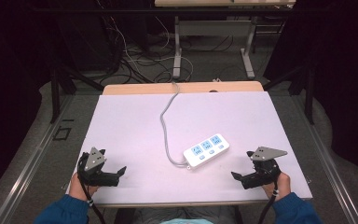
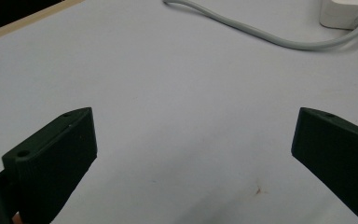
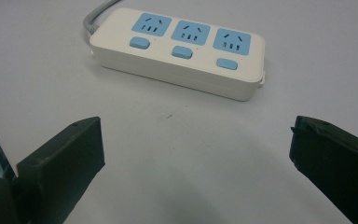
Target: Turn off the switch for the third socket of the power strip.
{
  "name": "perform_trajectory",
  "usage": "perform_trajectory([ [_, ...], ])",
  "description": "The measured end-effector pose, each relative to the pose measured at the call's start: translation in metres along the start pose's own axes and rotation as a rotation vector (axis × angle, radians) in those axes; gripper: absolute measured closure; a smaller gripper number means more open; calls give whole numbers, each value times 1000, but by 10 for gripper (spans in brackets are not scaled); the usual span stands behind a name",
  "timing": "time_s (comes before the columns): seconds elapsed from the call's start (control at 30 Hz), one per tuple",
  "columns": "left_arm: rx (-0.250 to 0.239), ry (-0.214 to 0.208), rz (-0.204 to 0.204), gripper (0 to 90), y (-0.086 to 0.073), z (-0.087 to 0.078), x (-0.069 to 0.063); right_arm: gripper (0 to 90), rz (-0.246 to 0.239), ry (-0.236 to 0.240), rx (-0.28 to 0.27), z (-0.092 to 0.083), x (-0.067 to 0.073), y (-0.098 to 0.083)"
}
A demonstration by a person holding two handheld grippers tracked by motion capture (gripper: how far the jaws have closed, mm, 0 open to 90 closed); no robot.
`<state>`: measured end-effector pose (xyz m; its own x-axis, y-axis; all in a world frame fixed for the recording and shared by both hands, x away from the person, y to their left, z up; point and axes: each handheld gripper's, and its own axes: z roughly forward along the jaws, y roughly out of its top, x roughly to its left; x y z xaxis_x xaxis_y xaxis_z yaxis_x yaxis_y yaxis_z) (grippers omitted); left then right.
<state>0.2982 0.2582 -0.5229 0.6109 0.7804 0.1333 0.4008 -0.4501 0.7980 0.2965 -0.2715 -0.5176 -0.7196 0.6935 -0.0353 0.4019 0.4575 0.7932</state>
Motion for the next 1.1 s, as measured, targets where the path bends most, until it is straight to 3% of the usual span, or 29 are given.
perform_trajectory([
  [0.6,8,6,6,1,0,0,-1,29,11,-17,1,0,2,8],
  [0.8,5,5,10,1,0,1,0,28,-7,-32,0,5,0,21],
  [1.1,13,3,13,1,1,2,0,25,4,-23,18,13,-8,35],
])
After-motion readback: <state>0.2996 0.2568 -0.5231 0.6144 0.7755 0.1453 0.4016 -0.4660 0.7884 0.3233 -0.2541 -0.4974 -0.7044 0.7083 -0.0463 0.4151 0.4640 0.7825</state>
